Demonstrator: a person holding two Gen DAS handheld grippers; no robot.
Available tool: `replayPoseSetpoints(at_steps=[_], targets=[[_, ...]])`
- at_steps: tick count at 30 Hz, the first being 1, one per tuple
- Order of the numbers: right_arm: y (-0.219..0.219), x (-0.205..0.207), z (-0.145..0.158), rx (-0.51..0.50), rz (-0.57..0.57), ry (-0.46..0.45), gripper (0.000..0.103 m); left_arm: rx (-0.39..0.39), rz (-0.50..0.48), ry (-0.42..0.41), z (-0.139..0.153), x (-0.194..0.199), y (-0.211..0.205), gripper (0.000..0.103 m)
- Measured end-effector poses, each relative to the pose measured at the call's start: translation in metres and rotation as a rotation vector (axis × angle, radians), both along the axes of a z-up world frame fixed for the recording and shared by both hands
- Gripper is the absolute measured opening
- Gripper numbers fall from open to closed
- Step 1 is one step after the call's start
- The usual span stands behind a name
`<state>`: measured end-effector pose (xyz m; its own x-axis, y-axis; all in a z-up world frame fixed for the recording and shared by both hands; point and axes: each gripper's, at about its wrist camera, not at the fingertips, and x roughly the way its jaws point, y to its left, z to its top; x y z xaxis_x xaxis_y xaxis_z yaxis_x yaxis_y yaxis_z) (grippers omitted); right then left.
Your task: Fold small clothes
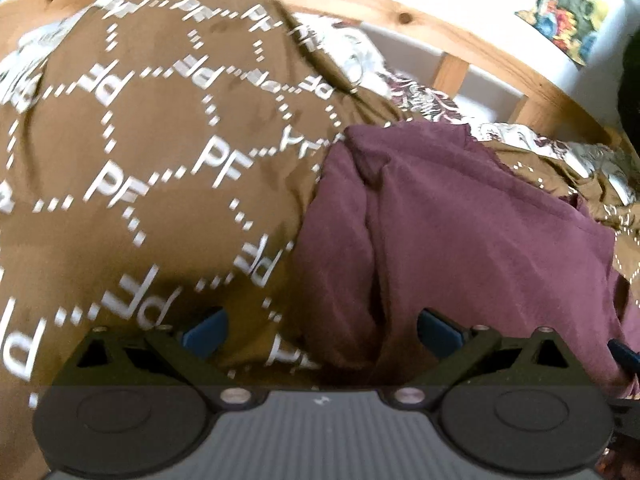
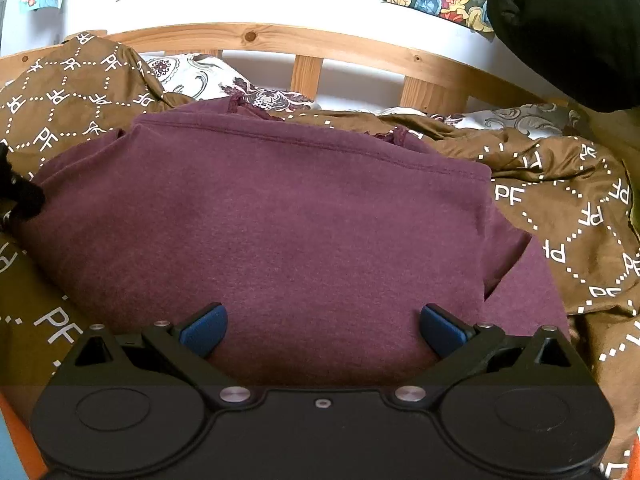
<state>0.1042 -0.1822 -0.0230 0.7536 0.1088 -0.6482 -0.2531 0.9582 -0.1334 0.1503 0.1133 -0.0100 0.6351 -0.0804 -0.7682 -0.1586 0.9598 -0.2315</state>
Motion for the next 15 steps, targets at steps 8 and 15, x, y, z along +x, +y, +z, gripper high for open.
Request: replayPoseSetpoints(at_steps=[8,15], targets=[[-0.002,0.004,-0.005,0.021,0.012,0.019,0.103,0.103,-0.092,-0.004,0.001,0.031,-0.019,0.102],[-0.004,0.001,-0.001,0.04,0.02,-0.019,0.102,0.088,-0.095,0.04,-0.007,0.04,-0.021,0.102]])
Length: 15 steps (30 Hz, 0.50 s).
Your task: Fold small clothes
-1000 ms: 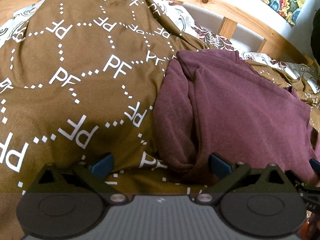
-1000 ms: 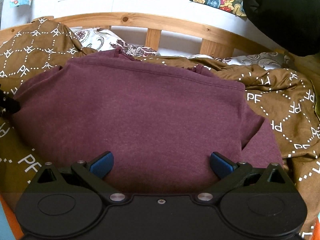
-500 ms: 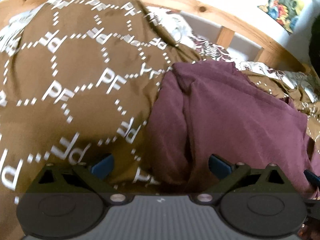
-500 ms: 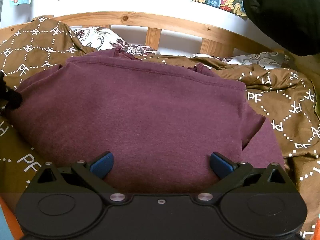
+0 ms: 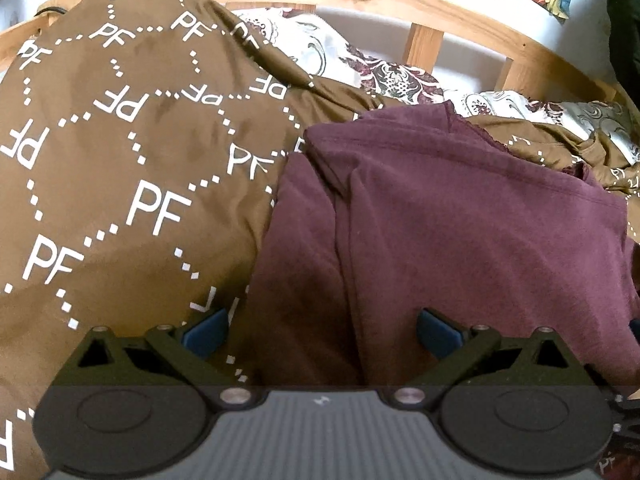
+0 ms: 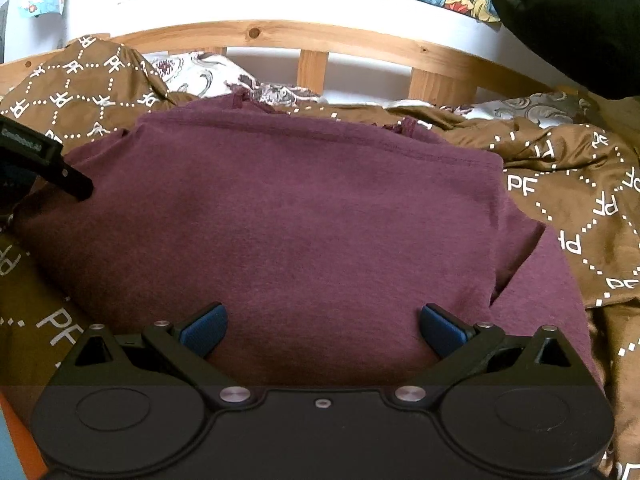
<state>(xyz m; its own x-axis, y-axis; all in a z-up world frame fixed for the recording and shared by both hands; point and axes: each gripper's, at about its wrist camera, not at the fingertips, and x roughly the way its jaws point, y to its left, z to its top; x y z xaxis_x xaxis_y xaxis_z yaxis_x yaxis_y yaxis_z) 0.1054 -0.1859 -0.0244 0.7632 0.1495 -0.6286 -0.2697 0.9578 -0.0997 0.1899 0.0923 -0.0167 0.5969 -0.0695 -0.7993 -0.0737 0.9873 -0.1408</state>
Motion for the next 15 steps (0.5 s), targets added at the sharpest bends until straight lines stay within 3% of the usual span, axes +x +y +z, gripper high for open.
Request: replayPoseSetpoints(at_steps=[4,7,15], targets=[[0.002,-0.007,0.007,0.022,0.055,-0.068,0.102,0.004,0.01,0.003,0.0,0.001,0.001,0.102],[0.013,-0.004,0.0,-0.029,0.092,-0.026,0.103,0.01,0.019,0.001,0.001,0.002,0.0,0.101],[0.014,0.001,-0.006,-0.028,0.095,0.024,0.103,-0.013,0.003,0.013,0.002,0.005,-0.002,0.078]])
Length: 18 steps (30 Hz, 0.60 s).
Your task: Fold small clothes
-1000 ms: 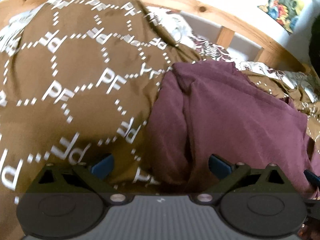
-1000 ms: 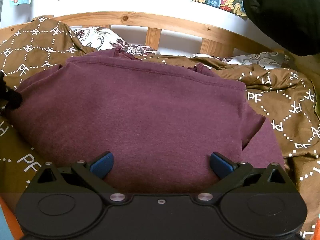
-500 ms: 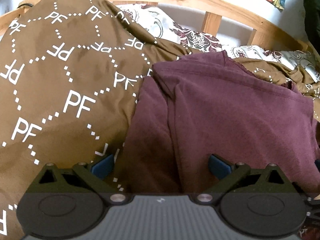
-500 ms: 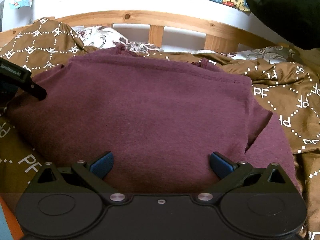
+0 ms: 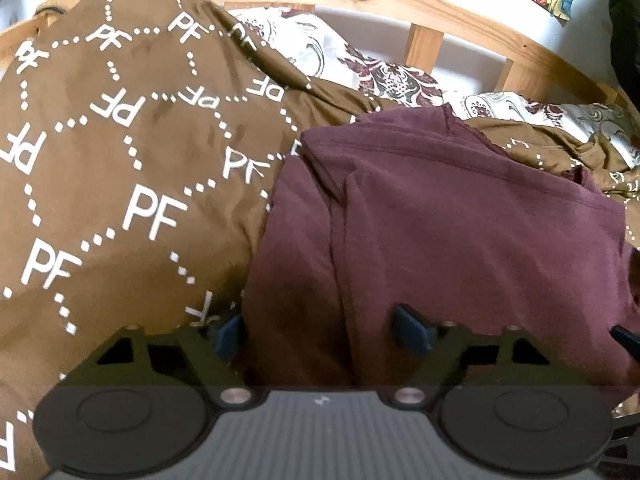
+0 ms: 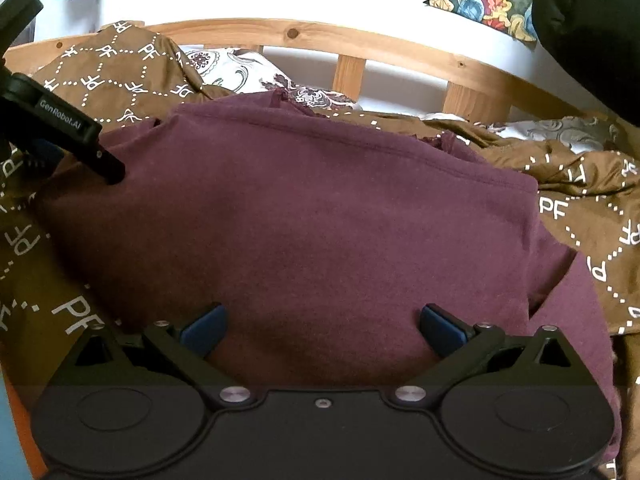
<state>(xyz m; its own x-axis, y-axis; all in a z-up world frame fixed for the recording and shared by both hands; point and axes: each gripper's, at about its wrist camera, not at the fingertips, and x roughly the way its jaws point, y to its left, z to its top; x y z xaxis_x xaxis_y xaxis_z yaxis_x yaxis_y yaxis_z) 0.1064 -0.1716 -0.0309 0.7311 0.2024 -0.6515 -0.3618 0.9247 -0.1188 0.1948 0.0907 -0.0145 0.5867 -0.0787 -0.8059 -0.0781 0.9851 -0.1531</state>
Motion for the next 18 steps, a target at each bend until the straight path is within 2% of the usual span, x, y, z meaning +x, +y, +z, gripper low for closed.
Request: replayPoseSetpoints(at_steps=[4,9,11,18], targets=[[0.0,-0.001,0.0,-0.005,0.001,0.0,0.103,0.024,0.016,0.043,0.006,0.001,-0.005,0.06],[0.002,0.001,0.0,-0.01,0.002,0.001,0.103,0.082,0.022,0.063,0.024,0.003,-0.016,0.026],[0.002,0.001,0.0,-0.012,0.002,0.001,0.103,0.087,0.036,0.064,0.031,0.003,-0.019,0.018],[-0.001,0.0,0.006,-0.009,0.015,0.009,0.103,0.147,0.045,0.065,0.051,-0.001,-0.038,0.013]])
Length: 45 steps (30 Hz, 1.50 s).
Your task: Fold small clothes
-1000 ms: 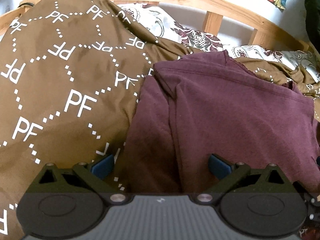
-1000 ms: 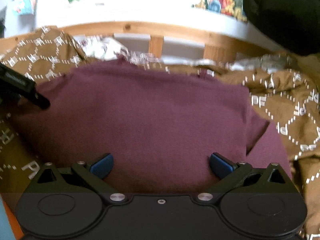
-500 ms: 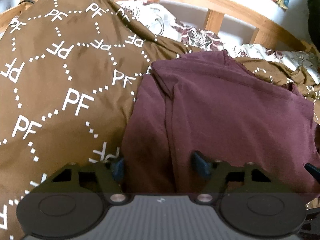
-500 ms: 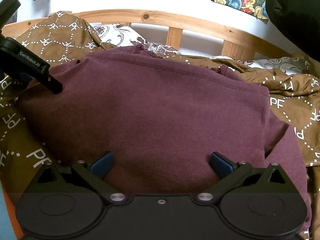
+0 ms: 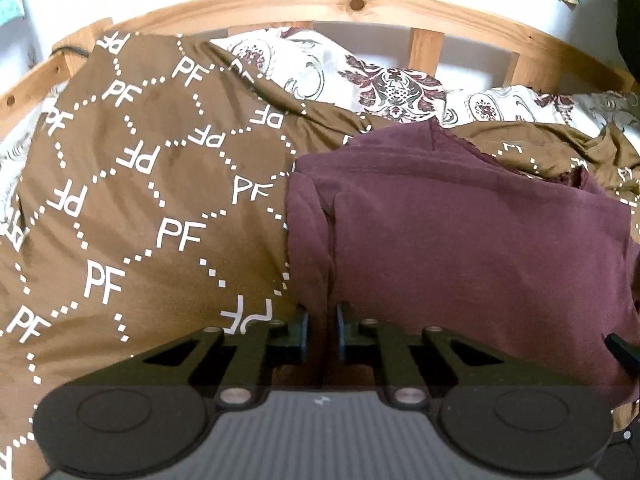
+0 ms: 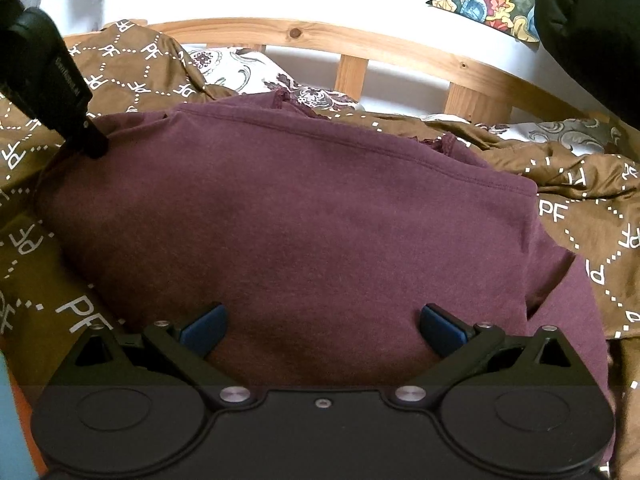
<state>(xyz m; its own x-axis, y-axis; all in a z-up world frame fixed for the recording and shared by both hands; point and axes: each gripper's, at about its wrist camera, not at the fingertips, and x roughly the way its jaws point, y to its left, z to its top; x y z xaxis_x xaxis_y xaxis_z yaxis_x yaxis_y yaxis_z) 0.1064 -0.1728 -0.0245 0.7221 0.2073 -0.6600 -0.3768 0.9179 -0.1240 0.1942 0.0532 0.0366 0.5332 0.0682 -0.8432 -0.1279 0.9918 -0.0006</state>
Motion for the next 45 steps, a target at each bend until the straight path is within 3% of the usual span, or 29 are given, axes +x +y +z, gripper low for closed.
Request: replayPoseSetpoints(at_steps=[14,23,31,38,45], targets=[[-0.003,-0.001,0.006,-0.013,0.007,-0.002,0.103,0.188,-0.121,-0.091,0.012,-0.019,-0.054,0.01],[-0.017,0.004,0.02,-0.023,-0.026,-0.044,0.102,0.068,-0.189,-0.202,0.051,-0.017,-0.072,0.008],[-0.08,0.027,0.055,-0.001,-0.215,-0.142,0.102,0.029,-0.427,-0.294,0.08,-0.02,-0.147,0.007],[-0.157,0.042,0.076,0.011,-0.442,-0.203,0.102,0.014,-0.666,-0.296,0.064,-0.034,-0.233,0.002],[-0.207,0.045,0.076,0.085,-0.566,-0.172,0.102,-0.056,-0.684,-0.185,0.028,-0.034,-0.248,0.003]])
